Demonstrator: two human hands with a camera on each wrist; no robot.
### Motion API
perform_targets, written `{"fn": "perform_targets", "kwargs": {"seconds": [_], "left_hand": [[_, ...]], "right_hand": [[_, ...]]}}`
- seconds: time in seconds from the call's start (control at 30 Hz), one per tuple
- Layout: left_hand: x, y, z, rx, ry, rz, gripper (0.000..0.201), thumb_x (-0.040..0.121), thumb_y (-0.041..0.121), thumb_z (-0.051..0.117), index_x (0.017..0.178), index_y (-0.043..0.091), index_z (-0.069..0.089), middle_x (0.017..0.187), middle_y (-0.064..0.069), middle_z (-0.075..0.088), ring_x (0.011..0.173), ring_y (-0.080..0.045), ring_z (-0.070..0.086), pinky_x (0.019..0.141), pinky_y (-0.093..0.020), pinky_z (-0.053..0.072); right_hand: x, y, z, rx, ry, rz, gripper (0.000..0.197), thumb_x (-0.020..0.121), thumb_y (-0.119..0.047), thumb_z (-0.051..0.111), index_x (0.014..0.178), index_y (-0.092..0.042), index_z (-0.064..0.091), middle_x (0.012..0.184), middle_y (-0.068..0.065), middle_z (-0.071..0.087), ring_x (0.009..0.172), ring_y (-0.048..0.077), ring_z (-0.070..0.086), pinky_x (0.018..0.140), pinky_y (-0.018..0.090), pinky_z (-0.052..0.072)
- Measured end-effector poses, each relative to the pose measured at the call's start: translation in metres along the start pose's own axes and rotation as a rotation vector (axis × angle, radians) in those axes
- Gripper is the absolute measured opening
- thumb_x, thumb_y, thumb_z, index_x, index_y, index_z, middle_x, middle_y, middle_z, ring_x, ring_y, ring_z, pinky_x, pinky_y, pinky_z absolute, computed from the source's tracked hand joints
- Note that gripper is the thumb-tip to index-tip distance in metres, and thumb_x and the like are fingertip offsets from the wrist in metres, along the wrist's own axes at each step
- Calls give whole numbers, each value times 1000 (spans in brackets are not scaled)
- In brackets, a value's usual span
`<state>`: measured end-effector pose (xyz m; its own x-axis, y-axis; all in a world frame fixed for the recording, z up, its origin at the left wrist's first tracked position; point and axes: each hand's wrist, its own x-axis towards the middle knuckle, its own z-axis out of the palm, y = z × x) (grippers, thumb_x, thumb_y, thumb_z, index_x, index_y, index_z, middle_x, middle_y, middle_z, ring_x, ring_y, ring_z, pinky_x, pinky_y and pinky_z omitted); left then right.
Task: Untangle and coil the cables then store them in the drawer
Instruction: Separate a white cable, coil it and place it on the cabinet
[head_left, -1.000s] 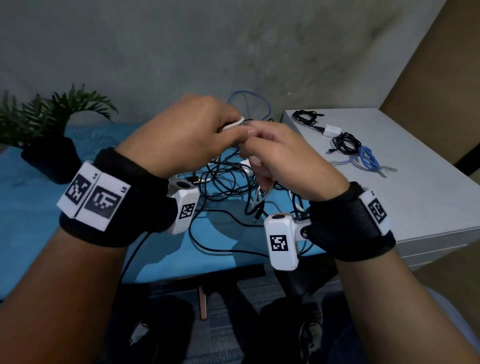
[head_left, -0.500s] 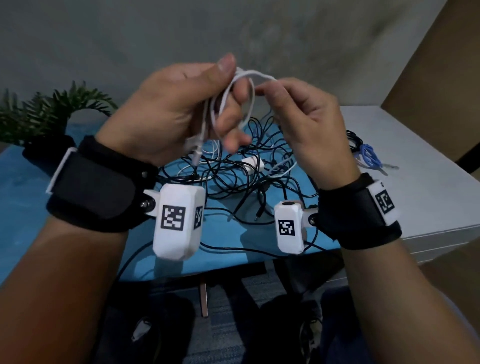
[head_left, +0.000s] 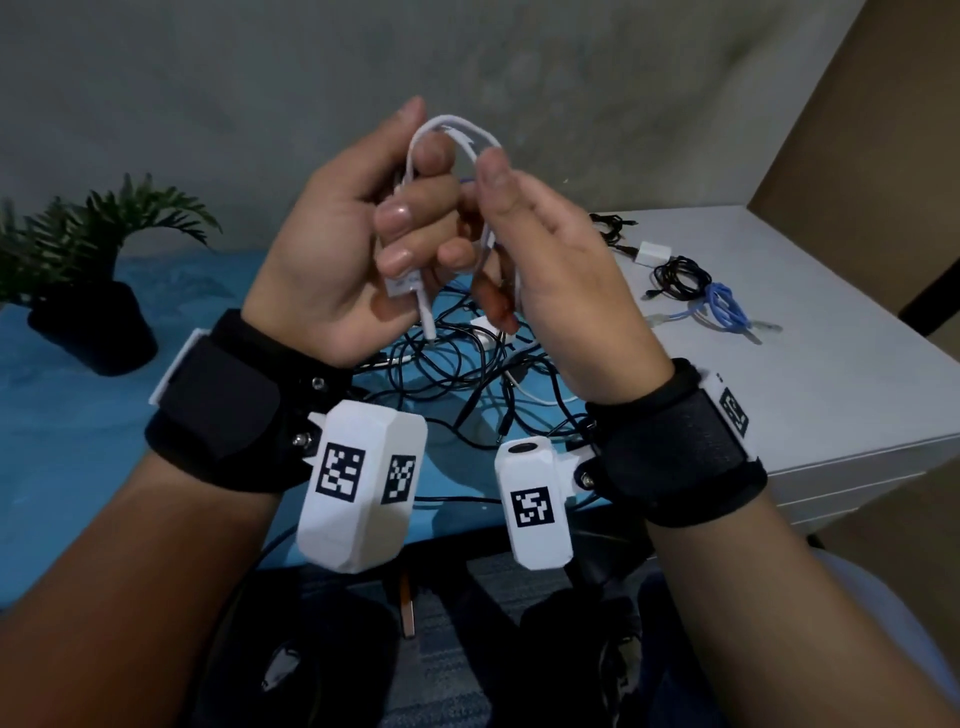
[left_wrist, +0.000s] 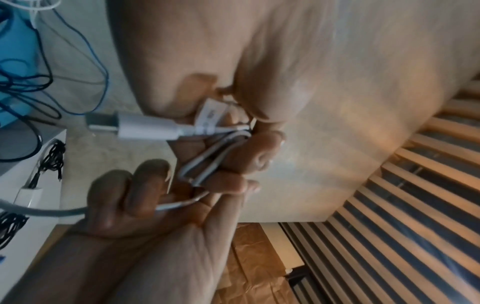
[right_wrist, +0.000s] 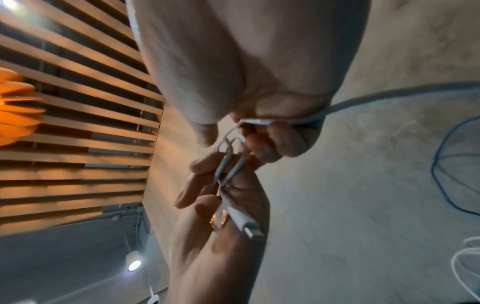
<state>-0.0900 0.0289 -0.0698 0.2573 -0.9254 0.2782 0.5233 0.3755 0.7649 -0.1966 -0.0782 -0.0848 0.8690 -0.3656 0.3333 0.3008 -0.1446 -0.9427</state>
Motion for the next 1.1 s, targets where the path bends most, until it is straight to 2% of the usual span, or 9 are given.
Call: {"fn": "perform_targets", "kwargs": {"seconds": [0.23, 0.33, 0.43, 0.5, 0.67, 0.77, 0.87, 1.03, 1.1], "left_hand": [[-1, 0, 3, 262, 82, -56, 61, 107, 54, 19, 68, 17, 48, 37, 10, 33, 34, -6, 41, 62, -25, 50], [-3, 2, 4, 306, 63, -75, 55, 108, 52, 20, 74, 16, 45, 38, 11, 33, 35, -6, 38, 65, -25, 52], [-5, 2, 8, 347, 80, -60, 48, 109, 44, 24, 76, 16, 44, 40, 12, 33, 37, -6, 37, 64, -24, 53], [-6, 2, 10, 413, 134, -45, 43, 109, 39, 30, 76, 15, 45, 42, 10, 33, 39, -7, 39, 66, -25, 54], [-7, 2, 11, 562, 240, -45, 38, 108, 36, 39, 78, 14, 50, 49, 5, 39, 48, -14, 46, 83, -39, 53], [-5, 0, 13, 559, 269, -62, 50, 109, 41, 33, 76, 10, 53, 49, 1, 39, 49, -19, 46, 75, -36, 53], [-6, -1, 14, 571, 258, -52, 49, 109, 37, 33, 75, 9, 54, 47, 1, 39, 50, -20, 47, 72, -34, 55], [-9, 1, 12, 573, 243, -35, 38, 107, 28, 39, 81, 8, 56, 50, 3, 49, 57, -19, 55, 92, -49, 44], [-8, 0, 10, 578, 240, -30, 36, 107, 26, 39, 83, 7, 57, 53, 3, 52, 59, -18, 59, 88, -41, 49]], "right_hand": [[5, 4, -1, -112, -86, -102, 29, 109, -29, 37, 107, -17, 64, 93, 28, 67, 73, 15, 58, 70, 28, 45], [3, -1, -2, -59, -106, -68, 29, 110, -27, 37, 104, -16, 63, 88, 13, 62, 70, 13, 53, 66, 23, 44], [1, -6, -2, 12, 1, -80, 31, 109, -14, 43, 105, 13, 57, 80, 19, 51, 58, 13, 49, 54, 14, 41], [-1, -8, -1, 28, 75, -103, 30, 106, -9, 48, 101, 20, 55, 72, 15, 46, 54, 10, 44, 50, 15, 39], [-2, -10, 2, 142, 104, 1, 18, 105, -11, 50, 94, 1, 58, 69, 13, 50, 52, 15, 52, 53, 27, 42], [-1, -11, 5, 111, 87, 20, 21, 105, -14, 49, 87, -3, 53, 79, 23, 53, 55, 27, 59, 54, 28, 46], [-2, -12, 4, 72, 47, -4, 24, 107, -14, 44, 87, -4, 50, 69, 13, 61, 50, 17, 62, 50, 26, 42], [-3, -13, -1, 65, -7, -51, 28, 109, -15, 41, 85, -4, 50, 63, 4, 69, 49, 13, 55, 51, 19, 40], [-2, -13, -3, 52, 8, -52, 28, 108, -14, 44, 82, -5, 50, 63, 5, 69, 49, 14, 53, 53, 21, 42]]}}
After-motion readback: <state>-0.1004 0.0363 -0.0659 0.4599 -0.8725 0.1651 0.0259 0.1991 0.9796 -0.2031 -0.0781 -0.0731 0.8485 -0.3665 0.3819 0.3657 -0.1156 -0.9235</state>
